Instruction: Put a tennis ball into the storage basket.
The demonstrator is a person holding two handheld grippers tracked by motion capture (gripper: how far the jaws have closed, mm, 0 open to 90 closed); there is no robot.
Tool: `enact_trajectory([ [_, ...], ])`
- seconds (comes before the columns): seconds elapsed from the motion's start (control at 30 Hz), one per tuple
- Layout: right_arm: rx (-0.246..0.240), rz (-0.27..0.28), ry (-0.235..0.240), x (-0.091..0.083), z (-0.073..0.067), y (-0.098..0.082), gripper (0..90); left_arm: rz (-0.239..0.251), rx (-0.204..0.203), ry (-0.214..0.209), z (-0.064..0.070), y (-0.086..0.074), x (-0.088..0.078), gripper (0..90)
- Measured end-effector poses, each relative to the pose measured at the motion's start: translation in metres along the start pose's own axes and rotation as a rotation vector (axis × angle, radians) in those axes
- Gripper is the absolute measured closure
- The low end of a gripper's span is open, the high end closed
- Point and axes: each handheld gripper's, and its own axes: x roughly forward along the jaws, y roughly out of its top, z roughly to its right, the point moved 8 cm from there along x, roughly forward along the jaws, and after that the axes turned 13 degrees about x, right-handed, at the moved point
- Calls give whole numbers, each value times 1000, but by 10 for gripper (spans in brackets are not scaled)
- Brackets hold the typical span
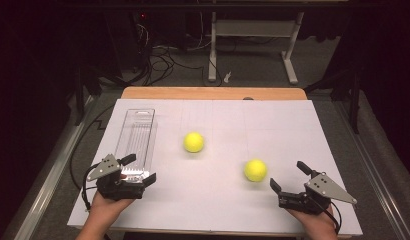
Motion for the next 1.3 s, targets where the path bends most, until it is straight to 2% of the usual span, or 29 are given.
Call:
enact_trajectory([
  [0.07, 0, 0, 0, 0, 0, 0, 3, 0, -8, -2, -1, 1, -1, 4],
  [0.2, 1, 1, -1, 0, 0, 0, 3, 9, 5, 5, -3, 5, -4, 4],
  [0.8, 3, 5, -3, -1, 2, 1, 3, 53, -33, 41, -23, 24, -22, 8],
  [0.9, 3, 5, -3, -1, 2, 0, 3, 49, -25, 51, -29, 25, -26, 8],
  [1.13, 1, 5, -5, -1, 3, 0, 3, 55, -32, 76, -40, 29, -33, 8],
  [1.2, 0, 7, -5, -1, 2, 1, 3, 64, -39, 83, -45, 31, -36, 7],
  [1.23, 0, 7, -5, -1, 2, 1, 3, 79, -36, 101, -51, 34, -40, 5],
  [1.3, 1, 8, -5, -1, 2, 1, 3, 90, -41, 103, -52, 35, -42, 7],
])
